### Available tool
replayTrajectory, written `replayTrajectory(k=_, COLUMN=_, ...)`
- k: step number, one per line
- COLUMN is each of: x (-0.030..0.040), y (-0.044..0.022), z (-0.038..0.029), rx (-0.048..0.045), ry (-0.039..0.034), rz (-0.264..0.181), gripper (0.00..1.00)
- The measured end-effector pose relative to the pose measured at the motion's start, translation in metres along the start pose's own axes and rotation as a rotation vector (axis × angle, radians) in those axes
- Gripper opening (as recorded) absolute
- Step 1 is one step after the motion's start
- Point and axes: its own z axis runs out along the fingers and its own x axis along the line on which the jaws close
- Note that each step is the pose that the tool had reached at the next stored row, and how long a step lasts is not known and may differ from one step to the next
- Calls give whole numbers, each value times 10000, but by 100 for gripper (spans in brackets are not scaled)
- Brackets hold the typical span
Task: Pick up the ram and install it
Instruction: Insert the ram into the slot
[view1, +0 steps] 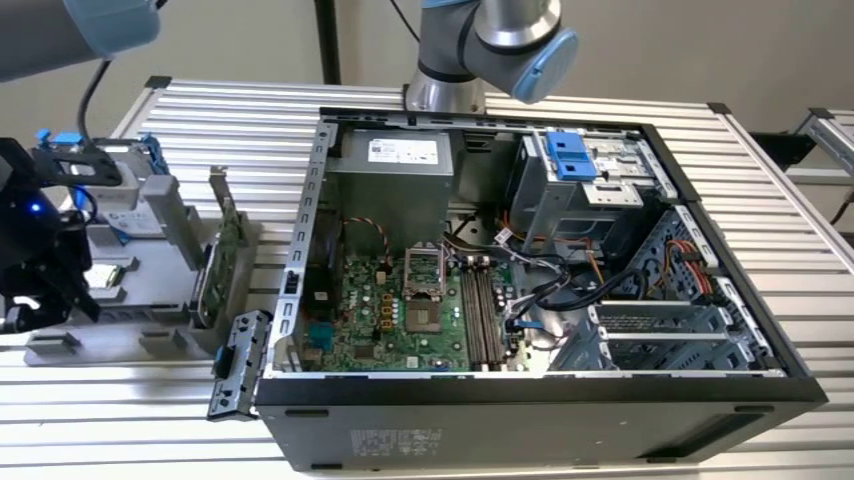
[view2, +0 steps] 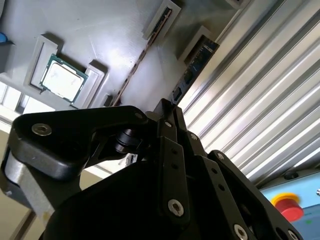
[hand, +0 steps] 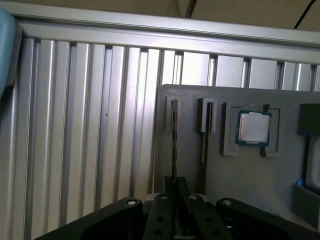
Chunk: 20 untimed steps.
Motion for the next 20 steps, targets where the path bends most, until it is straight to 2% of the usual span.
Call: replayTrajectory(k=20, x=-6, y=3, z=-265, rx=1, ry=0, rz=0, gripper=0)
